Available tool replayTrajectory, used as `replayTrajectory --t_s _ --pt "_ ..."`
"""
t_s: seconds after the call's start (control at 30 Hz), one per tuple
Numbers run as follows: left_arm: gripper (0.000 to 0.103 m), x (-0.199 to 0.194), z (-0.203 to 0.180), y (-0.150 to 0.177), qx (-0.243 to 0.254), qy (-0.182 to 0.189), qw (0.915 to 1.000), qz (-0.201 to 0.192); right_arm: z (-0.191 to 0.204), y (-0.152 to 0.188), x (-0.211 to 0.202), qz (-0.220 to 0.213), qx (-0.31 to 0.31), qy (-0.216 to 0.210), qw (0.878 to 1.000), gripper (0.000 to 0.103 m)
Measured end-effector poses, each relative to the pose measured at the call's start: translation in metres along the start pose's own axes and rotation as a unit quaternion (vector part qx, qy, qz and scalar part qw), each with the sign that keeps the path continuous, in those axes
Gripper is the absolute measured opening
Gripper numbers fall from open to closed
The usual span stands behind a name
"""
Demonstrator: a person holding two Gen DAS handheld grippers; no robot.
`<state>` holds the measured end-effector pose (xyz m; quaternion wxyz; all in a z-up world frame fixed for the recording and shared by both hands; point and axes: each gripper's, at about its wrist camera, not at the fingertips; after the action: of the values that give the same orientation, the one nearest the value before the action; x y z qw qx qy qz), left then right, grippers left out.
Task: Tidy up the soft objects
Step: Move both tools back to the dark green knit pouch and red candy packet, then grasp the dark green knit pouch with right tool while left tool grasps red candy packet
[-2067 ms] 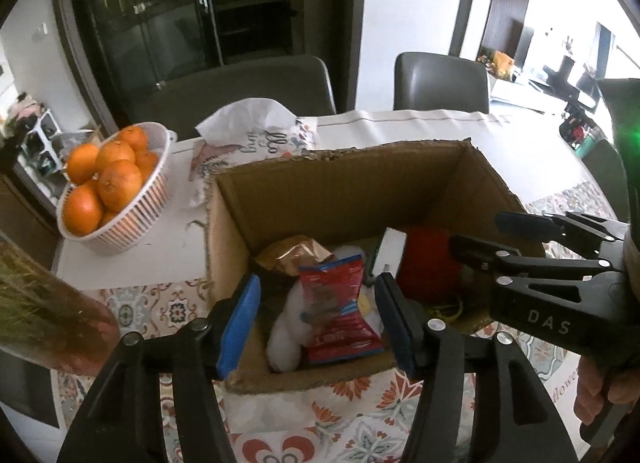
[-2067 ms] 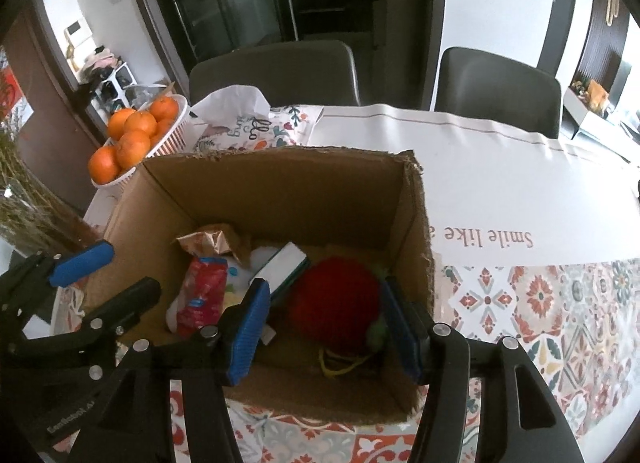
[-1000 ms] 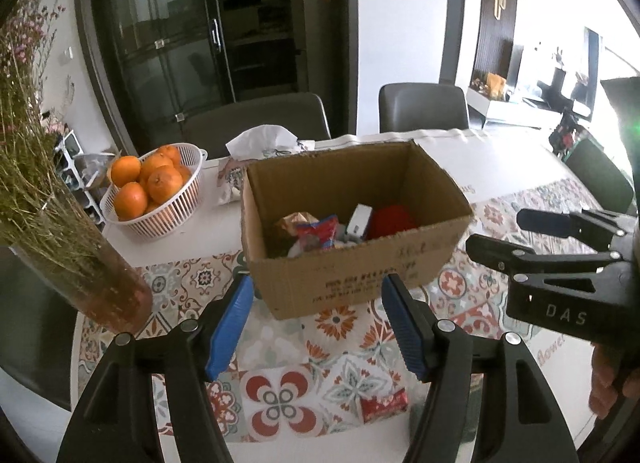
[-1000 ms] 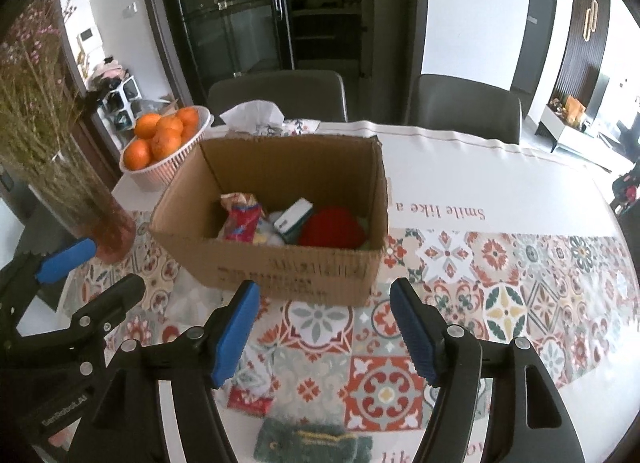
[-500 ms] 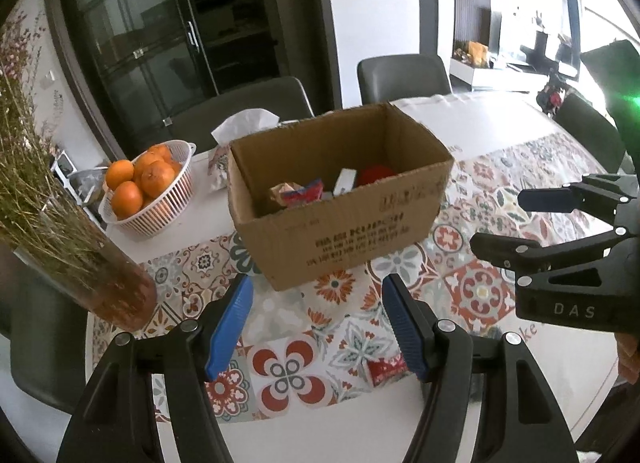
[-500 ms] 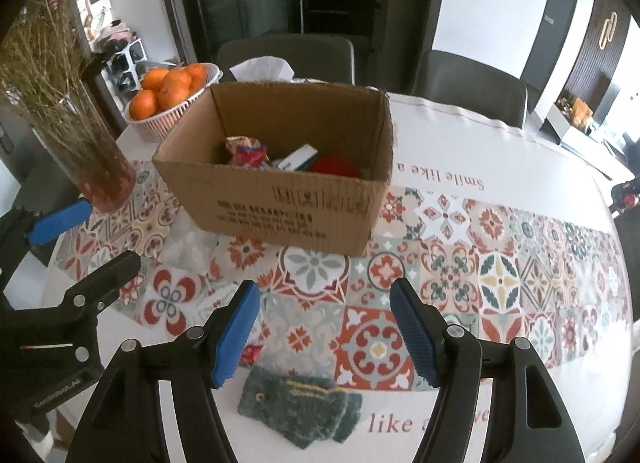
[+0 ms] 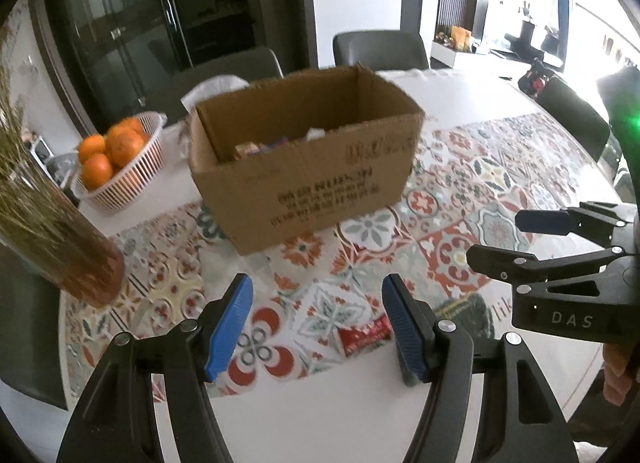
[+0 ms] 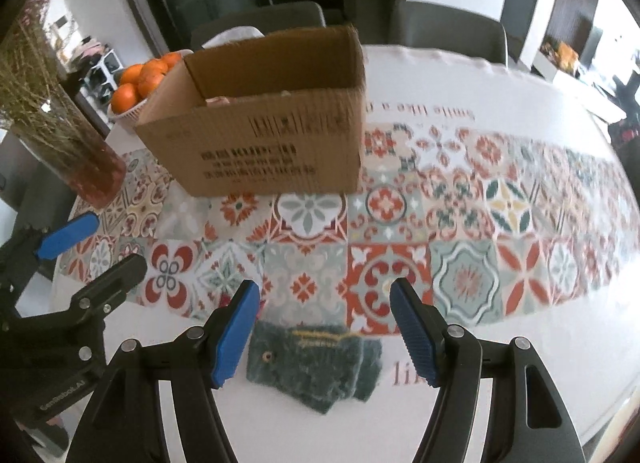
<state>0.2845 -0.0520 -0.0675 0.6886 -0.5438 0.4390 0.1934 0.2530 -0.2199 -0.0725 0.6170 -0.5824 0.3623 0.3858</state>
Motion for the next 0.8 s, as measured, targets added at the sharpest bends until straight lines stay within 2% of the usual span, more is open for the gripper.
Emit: replayTrajectory --t_s 0.23,0.5,0.8 --pt "0.066 0.018 -0.006 0.019 -0.014 0.025 0.9989 0.037 -0.007 0.027 0.017 0.033 0.039 -0.010 0.999 0.069" --pt "0.067 0.041 -0.010 0.035 -0.026 0.046 0.9960 0.073 -0.011 0.048 0.038 0.069 0.052 -0.014 0.996 0.069" --pt "0.071 0.073 -0.010 0.047 -0.060 0.084 0.9865 0.128 -0.010 0.068 0.063 0.100 0.071 -0.043 0.992 0.069"
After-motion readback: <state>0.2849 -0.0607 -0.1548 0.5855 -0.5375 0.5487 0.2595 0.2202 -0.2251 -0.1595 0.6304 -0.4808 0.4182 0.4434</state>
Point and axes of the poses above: each gripper's, at about its wrist camera, not at the fingertips, and x roughly the way its jaws point, z to its left, y to its underside, and after that the axes turned 4 degrees about -x, right-handed
